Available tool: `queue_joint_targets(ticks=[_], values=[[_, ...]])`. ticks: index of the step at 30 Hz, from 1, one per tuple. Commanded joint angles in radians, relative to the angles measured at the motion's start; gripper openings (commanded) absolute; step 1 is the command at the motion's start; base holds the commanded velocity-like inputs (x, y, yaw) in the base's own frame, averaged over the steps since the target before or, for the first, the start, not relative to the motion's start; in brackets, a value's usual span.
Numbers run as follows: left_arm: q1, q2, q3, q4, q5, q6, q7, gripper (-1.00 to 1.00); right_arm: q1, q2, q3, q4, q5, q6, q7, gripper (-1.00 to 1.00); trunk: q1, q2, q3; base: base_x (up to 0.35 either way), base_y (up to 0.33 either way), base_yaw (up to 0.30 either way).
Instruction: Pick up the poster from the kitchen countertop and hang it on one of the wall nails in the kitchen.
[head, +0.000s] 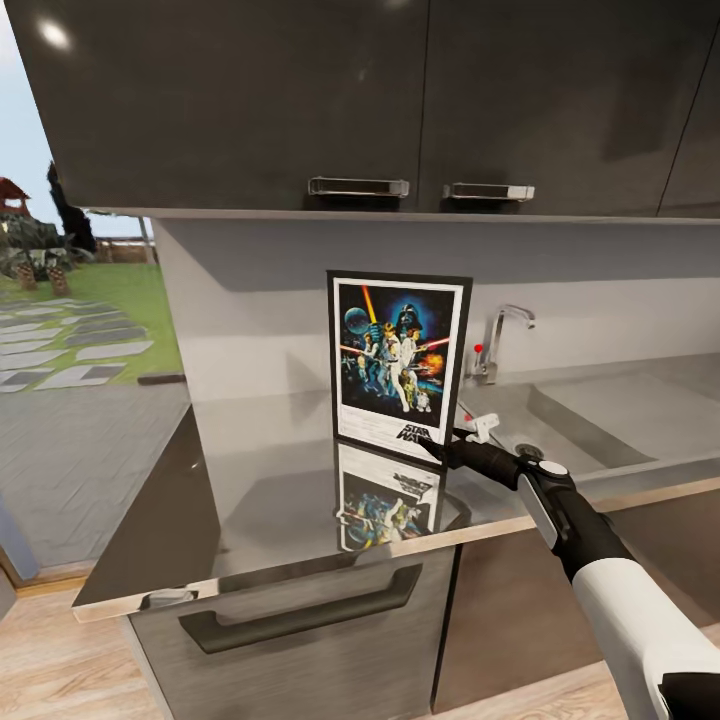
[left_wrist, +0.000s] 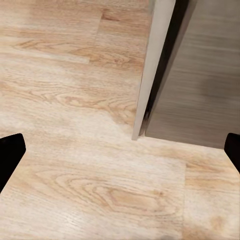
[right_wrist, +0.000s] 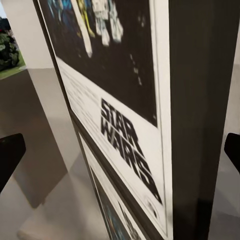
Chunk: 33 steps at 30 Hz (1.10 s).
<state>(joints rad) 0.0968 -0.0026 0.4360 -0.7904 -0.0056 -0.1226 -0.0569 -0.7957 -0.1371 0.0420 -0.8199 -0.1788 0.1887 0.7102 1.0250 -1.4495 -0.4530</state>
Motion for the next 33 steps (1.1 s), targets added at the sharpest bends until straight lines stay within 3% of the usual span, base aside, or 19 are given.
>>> queue_joint_targets(ticks=[1,33], values=[[0.0,0.0,0.003,0.0,-0.001,-0.002,-0.006,1.0,0.0,-0.001,0.003,-0.001,-0.01,0.009,0.0,1.0,0.0,-0.001,-0.001,0.001,0.002,0.0],[0.0,0.0,0.003,0.0,-0.002,-0.002,-0.006,1.0,0.0,-0.002,0.001,0.001,-0.01,0.014,0.0,1.0,0.0,-0.001,-0.001,-0.006,-0.032,0.0]])
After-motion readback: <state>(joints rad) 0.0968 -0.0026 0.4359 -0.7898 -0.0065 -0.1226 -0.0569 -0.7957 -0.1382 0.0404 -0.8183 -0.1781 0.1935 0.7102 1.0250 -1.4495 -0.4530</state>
